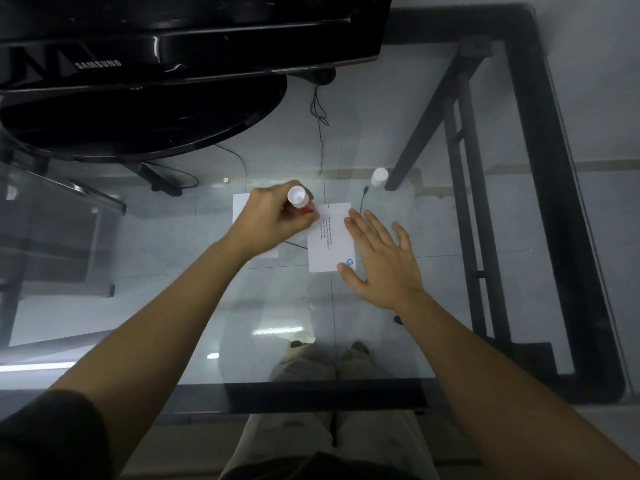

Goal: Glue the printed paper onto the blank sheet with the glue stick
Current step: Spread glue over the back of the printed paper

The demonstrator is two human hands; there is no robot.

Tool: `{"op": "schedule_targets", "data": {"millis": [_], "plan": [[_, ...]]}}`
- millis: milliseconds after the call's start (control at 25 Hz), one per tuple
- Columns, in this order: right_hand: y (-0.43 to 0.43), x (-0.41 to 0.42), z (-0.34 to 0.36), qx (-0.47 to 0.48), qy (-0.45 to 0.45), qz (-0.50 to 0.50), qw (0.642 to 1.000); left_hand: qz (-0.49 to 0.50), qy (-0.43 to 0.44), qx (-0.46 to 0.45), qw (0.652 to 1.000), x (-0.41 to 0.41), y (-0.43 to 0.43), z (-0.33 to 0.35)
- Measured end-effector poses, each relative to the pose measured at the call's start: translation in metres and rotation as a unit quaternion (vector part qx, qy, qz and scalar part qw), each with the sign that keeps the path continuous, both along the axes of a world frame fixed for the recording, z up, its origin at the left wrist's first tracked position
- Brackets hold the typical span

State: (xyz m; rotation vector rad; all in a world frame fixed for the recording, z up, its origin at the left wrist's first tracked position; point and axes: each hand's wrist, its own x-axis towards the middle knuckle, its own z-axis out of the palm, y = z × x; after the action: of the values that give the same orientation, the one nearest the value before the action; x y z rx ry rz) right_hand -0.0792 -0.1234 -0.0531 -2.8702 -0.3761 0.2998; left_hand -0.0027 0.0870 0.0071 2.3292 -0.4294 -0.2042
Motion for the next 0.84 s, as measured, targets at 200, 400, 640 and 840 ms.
{"op": "schedule_targets", "data": {"millis": [200, 400, 640, 840], "plan": [[0.0, 0.0, 0.001, -0.007, -0.005, 0.005, 1.0, -0.053, 0.036, -0.03, 0.998, -0.055, 0.0, -0.006], [0.001, 0.0, 0.001, -0.012, -0.008, 0.005, 1.0, -0.092, 0.036, -0.007, 0.995, -0.021, -0.006, -0.004], [0.001, 0.0, 0.001, -0.01, 0.005, 0.005, 1.0, -0.003, 0.001, -0.003, 1.0, 0.013, -0.01, 0.002], [-0.001, 0.0, 0.004, -0.015, 0.001, 0.013, 1.0, -0.069, 0.03, -0.033, 0.997, -0.045, -0.004, -0.002]]}}
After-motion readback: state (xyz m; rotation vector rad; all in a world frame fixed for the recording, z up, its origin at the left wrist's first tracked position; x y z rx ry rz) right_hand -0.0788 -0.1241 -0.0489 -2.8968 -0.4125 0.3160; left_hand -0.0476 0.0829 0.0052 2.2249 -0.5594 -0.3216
